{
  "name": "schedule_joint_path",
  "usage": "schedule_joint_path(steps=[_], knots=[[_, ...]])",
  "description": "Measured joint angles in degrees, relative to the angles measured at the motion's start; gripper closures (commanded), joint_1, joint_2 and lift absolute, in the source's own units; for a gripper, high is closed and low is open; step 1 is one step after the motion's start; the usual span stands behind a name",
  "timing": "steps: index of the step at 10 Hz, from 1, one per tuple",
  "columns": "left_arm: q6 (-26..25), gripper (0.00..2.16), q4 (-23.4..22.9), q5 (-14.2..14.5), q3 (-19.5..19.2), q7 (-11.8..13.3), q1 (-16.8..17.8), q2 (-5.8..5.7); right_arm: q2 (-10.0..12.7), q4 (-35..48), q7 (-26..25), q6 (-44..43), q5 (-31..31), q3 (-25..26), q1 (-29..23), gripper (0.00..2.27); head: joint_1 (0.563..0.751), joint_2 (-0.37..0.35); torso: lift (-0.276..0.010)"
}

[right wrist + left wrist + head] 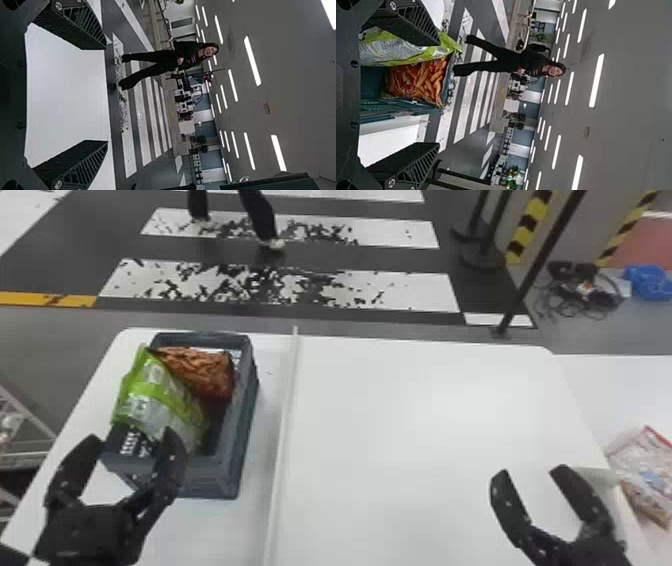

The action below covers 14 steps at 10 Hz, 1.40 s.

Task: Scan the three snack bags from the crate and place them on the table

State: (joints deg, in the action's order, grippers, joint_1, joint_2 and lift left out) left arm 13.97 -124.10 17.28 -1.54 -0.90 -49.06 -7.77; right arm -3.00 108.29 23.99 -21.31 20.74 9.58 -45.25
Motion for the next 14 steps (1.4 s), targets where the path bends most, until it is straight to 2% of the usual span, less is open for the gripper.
schedule_joint_path(steps=[2,4,7,9,12,14], knots=[[-0.02,0.10,1.84,2.44,-2.11,1.08,1.35,0.25,0.02,1.04,0.00,-0.56,0.00,-0.03,-1.51,0.09,0.695,0.009,-0.036],[-1.33,0.10,4.44,4.20,-4.38,1.21,4.46,0.30,0.09,2.35,0.00,-1.34,0.00,-0.37,-2.91,0.09,0.695,0.065,-0.036],[-7.13,0.10,6.78,5.04,-5.66,0.57,9.49,0.30,0.06,2.61,0.00,-1.40,-0.15,-0.06,-3.22,0.09,0.695,0.081,-0.036],[-7.93,0.10,9.19,5.43,-6.16,0.18,11.86,0.37,0.02,2.30,-0.02,-1.40,-0.34,0.36,-3.19,0.09,0.695,0.088,-0.036],[-7.85,0.11,15.86,5.60,-6.71,0.22,17.31,0.32,0.01,2.63,-0.08,-1.05,-0.35,1.45,-3.25,0.09,0.695,0.099,-0.036],[-7.87,0.33,19.04,5.57,-6.48,0.63,20.17,0.30,0.01,2.99,-0.09,-0.72,-0.35,1.98,-3.41,0.09,0.695,0.094,-0.036]])
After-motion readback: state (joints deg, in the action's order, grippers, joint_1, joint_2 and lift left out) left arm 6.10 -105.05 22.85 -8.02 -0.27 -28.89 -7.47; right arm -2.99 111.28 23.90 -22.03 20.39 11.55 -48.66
